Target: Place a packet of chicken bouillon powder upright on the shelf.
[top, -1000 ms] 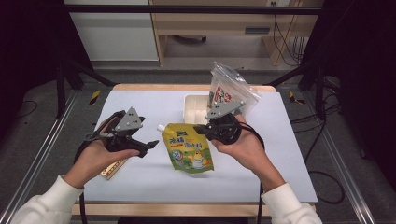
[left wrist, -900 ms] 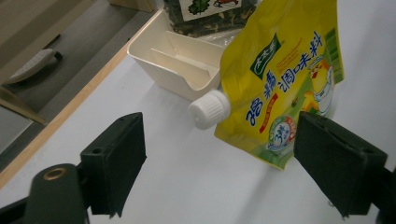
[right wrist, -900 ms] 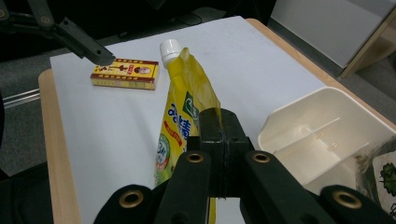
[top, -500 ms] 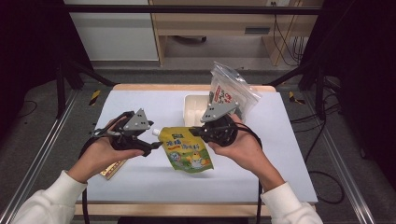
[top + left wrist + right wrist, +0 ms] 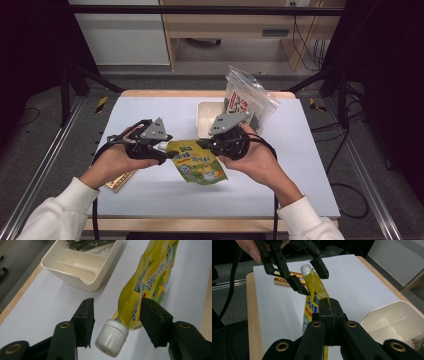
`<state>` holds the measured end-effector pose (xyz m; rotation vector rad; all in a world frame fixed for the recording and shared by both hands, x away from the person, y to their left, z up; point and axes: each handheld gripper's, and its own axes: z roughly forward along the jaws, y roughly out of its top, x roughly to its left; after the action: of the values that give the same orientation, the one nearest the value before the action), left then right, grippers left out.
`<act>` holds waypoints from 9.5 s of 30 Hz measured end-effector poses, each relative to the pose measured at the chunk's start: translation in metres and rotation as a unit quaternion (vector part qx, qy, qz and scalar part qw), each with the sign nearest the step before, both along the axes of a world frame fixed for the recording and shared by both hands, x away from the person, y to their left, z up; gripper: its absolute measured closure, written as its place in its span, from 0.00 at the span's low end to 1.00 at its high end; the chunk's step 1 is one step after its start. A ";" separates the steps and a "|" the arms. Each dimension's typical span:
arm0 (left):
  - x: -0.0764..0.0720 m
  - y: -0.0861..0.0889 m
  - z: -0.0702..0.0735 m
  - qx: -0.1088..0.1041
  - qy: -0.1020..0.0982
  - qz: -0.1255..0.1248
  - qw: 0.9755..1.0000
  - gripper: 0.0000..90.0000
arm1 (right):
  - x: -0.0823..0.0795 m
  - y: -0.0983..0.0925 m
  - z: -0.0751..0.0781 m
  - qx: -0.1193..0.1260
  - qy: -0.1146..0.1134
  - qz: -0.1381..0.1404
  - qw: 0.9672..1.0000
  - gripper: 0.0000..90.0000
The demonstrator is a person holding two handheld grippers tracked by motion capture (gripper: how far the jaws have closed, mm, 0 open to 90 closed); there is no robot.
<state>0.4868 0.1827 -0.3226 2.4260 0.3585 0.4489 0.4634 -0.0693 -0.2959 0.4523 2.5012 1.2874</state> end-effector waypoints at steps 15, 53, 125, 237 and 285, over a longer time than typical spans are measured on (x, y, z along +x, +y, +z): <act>0.003 0.003 0.009 0.000 0.016 -0.032 0.999 0.77 | -0.003 -0.006 -0.005 0.013 0.001 -0.005 1.000 1.00; 0.002 -0.032 0.012 -0.003 -0.007 -0.029 1.000 0.48 | 0.017 0.003 -0.015 -0.086 0.071 -0.001 0.994 0.99; -0.063 0.093 -0.118 -0.108 -0.032 0.280 0.953 0.10 | 0.041 -0.069 0.059 0.216 0.080 -0.285 0.930 1.00; -0.063 0.093 -0.118 -0.100 -0.035 0.271 0.957 0.10 | 0.116 -0.017 -0.041 0.185 0.057 -0.425 0.884 0.98; -0.063 0.095 -0.117 -0.097 -0.042 0.274 0.956 0.10 | 0.025 -0.037 -0.026 0.176 -0.042 -0.348 0.920 0.39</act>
<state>0.4241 0.2776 -0.4396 2.0863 0.9978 0.7137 0.4883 -0.1062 -0.3222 1.2057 1.7524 1.3808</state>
